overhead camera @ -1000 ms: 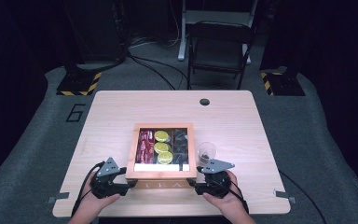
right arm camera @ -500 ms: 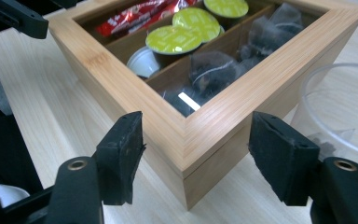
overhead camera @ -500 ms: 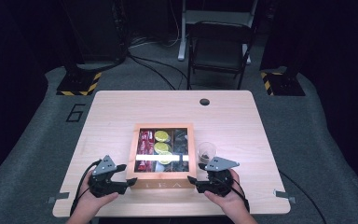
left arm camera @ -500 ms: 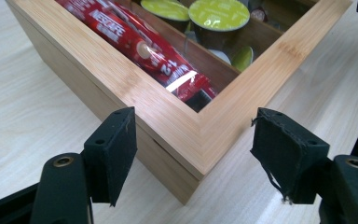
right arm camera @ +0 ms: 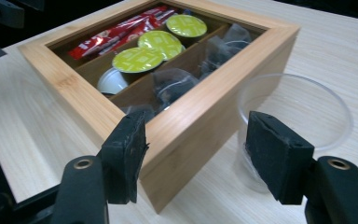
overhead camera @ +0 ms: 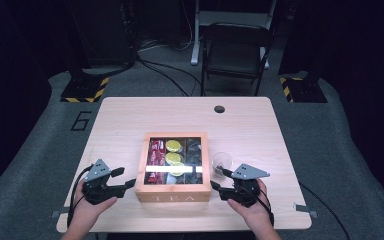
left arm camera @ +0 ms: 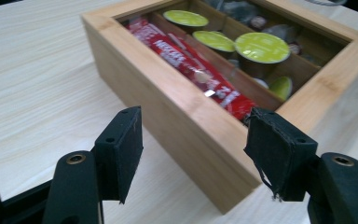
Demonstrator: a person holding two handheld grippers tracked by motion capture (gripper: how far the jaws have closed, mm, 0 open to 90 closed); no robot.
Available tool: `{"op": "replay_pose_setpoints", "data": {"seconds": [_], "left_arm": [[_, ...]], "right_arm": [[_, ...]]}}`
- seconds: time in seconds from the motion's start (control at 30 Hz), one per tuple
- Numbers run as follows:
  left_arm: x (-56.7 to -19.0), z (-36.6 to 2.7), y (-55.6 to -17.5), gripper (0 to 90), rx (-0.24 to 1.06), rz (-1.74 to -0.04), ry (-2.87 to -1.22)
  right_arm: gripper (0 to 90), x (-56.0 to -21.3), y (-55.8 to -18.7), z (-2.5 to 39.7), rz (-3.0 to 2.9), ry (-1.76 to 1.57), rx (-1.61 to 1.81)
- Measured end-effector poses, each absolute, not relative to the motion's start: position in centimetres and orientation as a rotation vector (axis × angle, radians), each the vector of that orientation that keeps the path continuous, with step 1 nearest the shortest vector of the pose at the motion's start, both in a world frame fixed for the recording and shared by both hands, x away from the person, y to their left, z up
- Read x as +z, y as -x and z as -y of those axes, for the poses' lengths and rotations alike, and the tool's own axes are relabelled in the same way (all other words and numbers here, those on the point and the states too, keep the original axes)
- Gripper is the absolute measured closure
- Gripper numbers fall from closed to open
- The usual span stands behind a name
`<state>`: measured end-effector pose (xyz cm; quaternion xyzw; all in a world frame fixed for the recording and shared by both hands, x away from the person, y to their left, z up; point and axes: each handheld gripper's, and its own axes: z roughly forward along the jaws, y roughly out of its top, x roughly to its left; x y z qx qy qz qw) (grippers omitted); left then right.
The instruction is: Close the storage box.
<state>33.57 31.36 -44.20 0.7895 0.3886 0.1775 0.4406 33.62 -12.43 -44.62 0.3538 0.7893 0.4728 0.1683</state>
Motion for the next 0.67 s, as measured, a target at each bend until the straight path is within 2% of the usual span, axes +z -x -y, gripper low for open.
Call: {"op": "replay_pose_setpoints", "data": {"seconds": [0.67], "left_arm": [[-46.3, -32.9, -35.8, 37.6, 0.467, -1.063, -1.958]], "right_arm": [[38.7, -46.0, -34.2, 14.3, -2.211, -1.130, 1.279]]}}
